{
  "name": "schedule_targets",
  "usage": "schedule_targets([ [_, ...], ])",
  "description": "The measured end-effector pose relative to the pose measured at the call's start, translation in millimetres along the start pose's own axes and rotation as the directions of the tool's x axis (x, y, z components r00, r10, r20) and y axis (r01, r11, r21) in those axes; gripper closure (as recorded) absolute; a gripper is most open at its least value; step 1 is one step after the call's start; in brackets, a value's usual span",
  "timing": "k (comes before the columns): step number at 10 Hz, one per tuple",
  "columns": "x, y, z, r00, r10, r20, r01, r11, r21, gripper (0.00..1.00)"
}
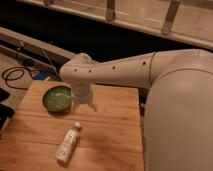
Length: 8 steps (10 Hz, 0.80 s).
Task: Place the bottle in the ceramic bowl
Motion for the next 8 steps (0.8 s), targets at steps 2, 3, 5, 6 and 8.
schedule_targets([
  [2, 0.0, 0.0, 0.0, 1.0, 0.0, 0.0, 0.0, 1.0, 0.0, 0.35],
  [3, 0.0, 0.0, 0.0, 1.0, 0.0, 0.0, 0.0, 1.0, 0.0, 0.35],
  [5, 0.0, -0.1, 0.0, 1.0, 0.0, 0.0, 0.0, 1.0, 0.0, 0.35],
  [6, 0.0, -0.1, 0.0, 1.0, 0.0, 0.0, 0.0, 1.0, 0.0, 0.35],
  [8, 0.7, -0.6, -0.2, 1.0, 0.005, 0.01, -0.005, 1.0, -0.003, 0.35],
])
